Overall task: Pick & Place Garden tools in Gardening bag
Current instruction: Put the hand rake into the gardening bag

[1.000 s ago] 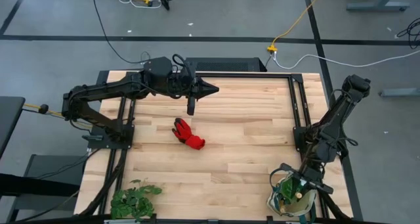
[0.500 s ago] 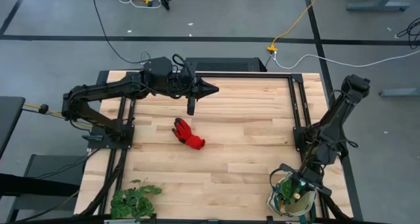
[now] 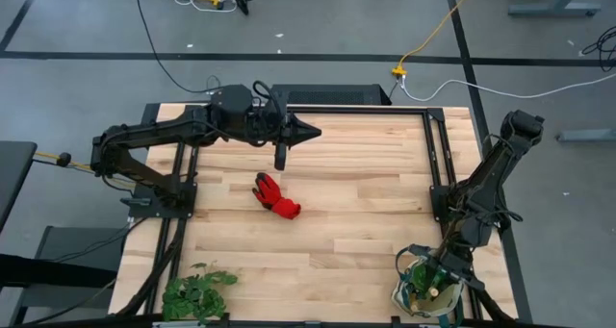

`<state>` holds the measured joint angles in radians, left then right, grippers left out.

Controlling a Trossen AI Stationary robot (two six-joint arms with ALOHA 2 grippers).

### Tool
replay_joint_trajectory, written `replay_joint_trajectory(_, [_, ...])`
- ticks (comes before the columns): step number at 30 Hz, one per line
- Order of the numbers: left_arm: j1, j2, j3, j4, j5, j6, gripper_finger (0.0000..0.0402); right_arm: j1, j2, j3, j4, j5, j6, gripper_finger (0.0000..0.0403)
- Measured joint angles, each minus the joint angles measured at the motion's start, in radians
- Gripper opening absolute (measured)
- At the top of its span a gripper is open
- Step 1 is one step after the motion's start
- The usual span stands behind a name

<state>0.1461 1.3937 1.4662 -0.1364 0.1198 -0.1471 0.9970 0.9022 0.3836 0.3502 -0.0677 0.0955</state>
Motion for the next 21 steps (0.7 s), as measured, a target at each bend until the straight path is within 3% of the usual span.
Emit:
replay_joint_trajectory(11, [0.0,0.0,0.0,0.0,-0.004,0.0,0.0002,0.0,0.0,0.0,0.009,0.0,0.001,0.0065])
replay_joint_trajectory(21, [0.0,0.0,0.0,0.0,-0.004,0.0,0.0002,0.0,0.0,0.0,0.009,0.0,0.083,0.0099])
